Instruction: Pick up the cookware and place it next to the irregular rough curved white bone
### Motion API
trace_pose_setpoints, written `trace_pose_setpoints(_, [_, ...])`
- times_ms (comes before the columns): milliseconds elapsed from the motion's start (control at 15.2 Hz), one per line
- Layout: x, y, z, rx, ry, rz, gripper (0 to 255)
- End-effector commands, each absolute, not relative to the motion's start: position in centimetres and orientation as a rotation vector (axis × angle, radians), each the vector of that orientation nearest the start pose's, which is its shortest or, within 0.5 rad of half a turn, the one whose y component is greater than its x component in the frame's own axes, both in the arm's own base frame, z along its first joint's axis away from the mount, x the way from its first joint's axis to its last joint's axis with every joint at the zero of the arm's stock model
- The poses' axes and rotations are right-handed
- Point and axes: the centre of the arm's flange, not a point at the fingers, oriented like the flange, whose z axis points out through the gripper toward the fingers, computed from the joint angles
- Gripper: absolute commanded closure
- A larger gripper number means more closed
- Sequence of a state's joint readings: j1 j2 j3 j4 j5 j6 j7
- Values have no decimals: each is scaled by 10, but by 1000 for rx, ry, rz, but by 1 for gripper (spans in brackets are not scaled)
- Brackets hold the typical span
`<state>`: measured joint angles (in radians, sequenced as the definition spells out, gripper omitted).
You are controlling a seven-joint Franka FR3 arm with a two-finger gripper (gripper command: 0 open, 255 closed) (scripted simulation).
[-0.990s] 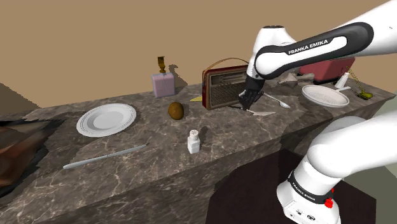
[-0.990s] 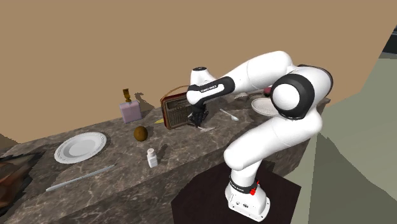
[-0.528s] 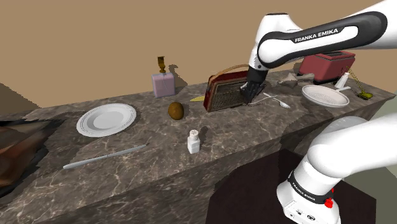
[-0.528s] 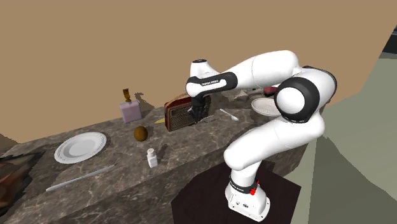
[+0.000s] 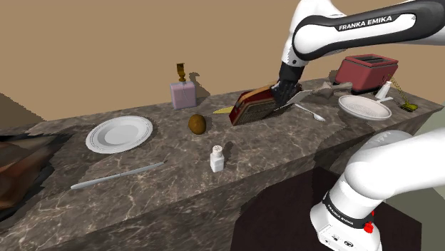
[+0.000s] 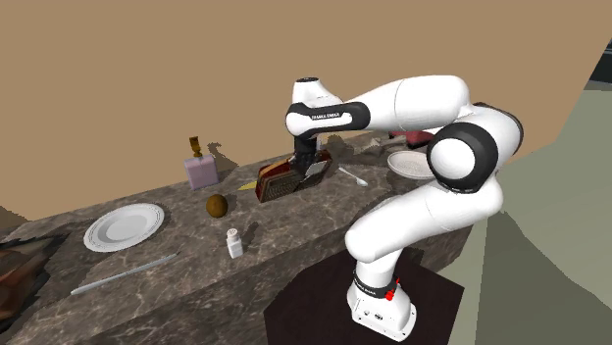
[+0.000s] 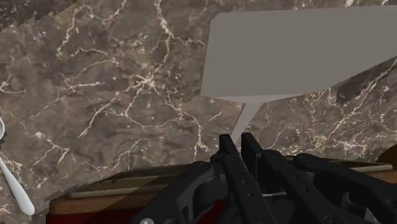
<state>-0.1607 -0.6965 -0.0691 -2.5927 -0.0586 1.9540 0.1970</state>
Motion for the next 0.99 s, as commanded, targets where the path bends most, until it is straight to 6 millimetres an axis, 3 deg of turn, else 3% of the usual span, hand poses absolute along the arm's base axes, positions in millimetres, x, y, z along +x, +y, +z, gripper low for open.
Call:
trace_pose_setpoints(0, [334, -85, 493, -3091, 613, -90, 255])
trace_pose_setpoints(198, [334, -85, 506, -3091, 613, -90, 255])
trace_pose_setpoints(924, [296, -225, 506, -3091, 613, -90, 255])
